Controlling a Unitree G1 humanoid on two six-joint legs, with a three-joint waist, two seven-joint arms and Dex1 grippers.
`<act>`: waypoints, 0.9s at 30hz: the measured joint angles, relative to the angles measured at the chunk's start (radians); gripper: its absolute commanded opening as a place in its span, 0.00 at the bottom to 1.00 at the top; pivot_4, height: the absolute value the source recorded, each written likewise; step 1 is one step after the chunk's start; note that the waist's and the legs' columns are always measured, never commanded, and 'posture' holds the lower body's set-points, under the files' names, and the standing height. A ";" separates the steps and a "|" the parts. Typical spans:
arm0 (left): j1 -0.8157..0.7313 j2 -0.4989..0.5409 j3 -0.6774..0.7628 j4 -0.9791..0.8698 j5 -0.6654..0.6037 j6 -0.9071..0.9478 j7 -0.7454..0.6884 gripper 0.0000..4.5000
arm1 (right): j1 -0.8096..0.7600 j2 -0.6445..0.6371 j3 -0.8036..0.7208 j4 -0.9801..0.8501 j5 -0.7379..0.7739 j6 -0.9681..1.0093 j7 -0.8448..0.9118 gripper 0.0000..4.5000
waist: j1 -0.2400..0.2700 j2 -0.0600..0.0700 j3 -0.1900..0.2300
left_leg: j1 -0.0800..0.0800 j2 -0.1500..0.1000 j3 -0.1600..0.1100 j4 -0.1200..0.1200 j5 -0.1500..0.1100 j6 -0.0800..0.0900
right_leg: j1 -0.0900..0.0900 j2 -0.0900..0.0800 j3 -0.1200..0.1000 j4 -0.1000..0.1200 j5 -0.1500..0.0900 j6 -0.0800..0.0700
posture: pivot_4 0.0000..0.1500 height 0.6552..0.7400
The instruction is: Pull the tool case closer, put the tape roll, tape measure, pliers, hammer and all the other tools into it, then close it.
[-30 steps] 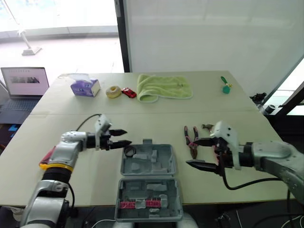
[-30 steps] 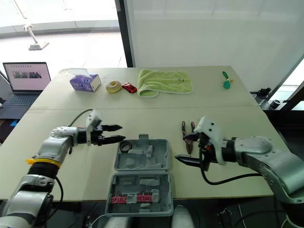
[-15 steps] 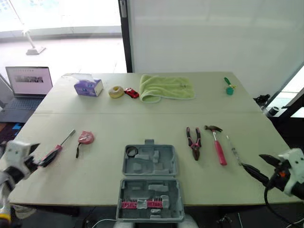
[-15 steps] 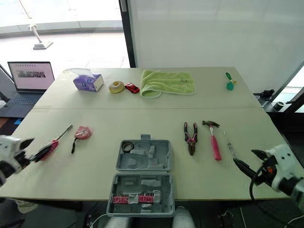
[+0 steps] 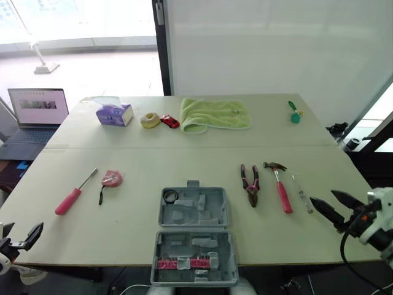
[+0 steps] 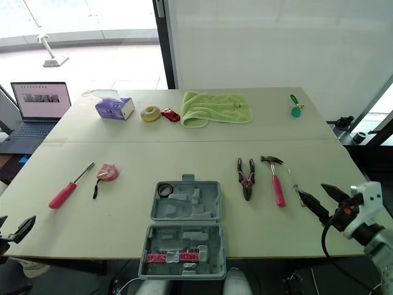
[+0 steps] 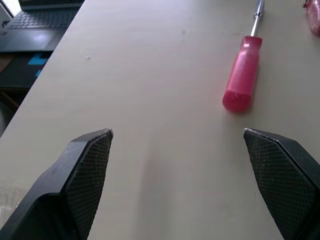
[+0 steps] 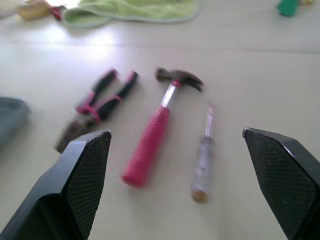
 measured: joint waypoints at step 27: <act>0.053 -0.284 -0.196 -0.768 0.006 0.393 0.348 0.97 | -0.849 -0.106 0.689 -0.157 0.084 0.431 0.221 1.00 | 0.009 -0.003 0.000 | -0.011 -0.002 0.002 0.007 0.000 0.000 | -0.007 0.004 -0.003 0.001 0.003 0.002 | 1.00 0.96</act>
